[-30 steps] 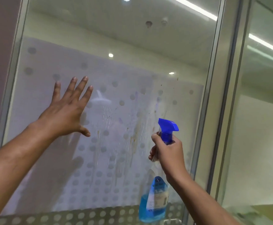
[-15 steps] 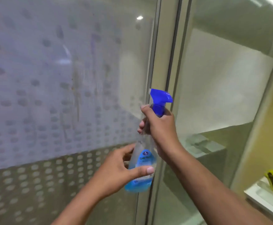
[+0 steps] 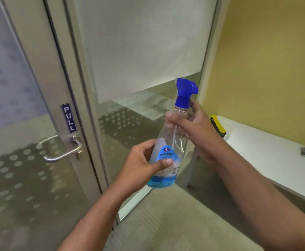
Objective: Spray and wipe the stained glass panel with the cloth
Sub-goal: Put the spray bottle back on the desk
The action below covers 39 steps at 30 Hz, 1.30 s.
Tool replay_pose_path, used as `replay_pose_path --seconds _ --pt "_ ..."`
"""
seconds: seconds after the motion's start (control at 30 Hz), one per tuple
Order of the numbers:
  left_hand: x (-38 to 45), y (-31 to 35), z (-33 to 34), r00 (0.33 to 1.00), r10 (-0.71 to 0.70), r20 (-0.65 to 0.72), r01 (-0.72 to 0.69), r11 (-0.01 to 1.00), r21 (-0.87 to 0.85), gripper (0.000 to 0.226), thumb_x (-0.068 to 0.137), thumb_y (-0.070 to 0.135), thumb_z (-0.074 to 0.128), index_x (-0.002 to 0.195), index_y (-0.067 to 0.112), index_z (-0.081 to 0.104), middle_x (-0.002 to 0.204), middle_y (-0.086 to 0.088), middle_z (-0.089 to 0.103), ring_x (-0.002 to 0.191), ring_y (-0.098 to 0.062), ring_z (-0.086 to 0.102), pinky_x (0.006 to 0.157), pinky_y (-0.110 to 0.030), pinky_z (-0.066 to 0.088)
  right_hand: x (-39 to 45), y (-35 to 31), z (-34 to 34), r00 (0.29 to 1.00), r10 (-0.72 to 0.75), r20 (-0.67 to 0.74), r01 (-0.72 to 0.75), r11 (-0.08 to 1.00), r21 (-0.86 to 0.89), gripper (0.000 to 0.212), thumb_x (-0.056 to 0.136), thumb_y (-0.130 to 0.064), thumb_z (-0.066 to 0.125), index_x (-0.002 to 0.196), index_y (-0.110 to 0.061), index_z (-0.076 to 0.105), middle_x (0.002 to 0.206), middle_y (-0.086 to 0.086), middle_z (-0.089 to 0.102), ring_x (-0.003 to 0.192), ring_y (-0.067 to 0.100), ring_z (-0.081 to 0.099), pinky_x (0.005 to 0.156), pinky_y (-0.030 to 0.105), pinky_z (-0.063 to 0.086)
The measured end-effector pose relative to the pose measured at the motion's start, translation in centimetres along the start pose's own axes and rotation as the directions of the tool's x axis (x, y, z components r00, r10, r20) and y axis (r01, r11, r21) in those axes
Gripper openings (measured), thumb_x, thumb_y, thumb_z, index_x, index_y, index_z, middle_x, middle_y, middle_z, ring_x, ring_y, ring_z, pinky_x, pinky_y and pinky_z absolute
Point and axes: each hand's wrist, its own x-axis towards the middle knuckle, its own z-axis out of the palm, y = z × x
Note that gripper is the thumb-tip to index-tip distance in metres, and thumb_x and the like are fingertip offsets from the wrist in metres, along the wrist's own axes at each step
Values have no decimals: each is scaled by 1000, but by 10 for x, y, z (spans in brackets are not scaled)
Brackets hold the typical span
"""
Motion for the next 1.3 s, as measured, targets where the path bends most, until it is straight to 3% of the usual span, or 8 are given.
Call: replay_pose_path --seconds 0.2,0.4,0.53,0.63,0.77,0.87,1.13,1.3 --pt "55 -25 95 984 -35 176 41 999 -30 40 81 17 91 117 28 79 109 -3 85 101 -19 82 89 -35 66 -9 36 -104 978 71 -197 -90 992 -92 54 86 -34 88 127 -23 54 107 1 83 101 18 80 100 51 61" --pt "108 -55 150 950 -91 298 100 995 -16 57 70 43 92 124 36 76 114 2 84 106 -21 82 95 -51 66 5 83 -158 933 102 -345 -151 981 -120 35 89 -35 84 114 -34 60 107 -6 81 95 7 80 73 19 62" --pt "153 -87 177 932 -139 334 135 990 35 53 83 19 91 131 32 73 122 1 82 115 -24 78 102 -57 62 38 120 -185 912 148 -384 -218 965 -146 38 90 -37 82 118 -37 58 118 -8 77 100 7 77 73 14 62" --pt "195 -105 192 914 -178 365 158 984 85 54 86 16 87 136 29 69 126 3 80 118 -21 77 102 -55 63 74 145 -203 895 177 -409 -268 947 -175 52 91 -40 80 135 -28 56 129 -4 73 112 15 74 91 30 64" --pt "261 -117 213 915 -176 362 123 979 166 54 88 19 86 137 27 65 133 3 75 122 -19 72 106 -48 61 132 169 -222 861 182 -475 -325 915 -238 55 92 -42 79 139 -28 55 126 -12 65 110 10 66 78 17 56" --pt "304 -126 226 920 -166 355 96 974 207 56 88 24 87 139 25 63 138 2 72 125 -19 70 104 -38 60 172 181 -238 833 162 -529 -366 878 -308 61 91 -45 79 143 -24 58 127 -10 66 108 10 64 80 17 54" --pt "403 -144 279 909 -150 388 3 935 355 65 89 35 85 146 28 53 152 -1 62 136 -26 62 105 -45 62 243 211 -298 759 157 -632 -418 861 -288 54 87 -37 85 134 -20 65 104 -18 67 93 3 68 74 14 49" --pt "459 -159 325 898 -139 417 -36 922 384 64 93 43 80 148 31 49 152 0 63 136 -25 63 102 -41 60 283 239 -345 763 167 -625 -418 865 -279 38 86 -31 86 117 -31 64 96 -23 67 91 3 68 74 14 49"
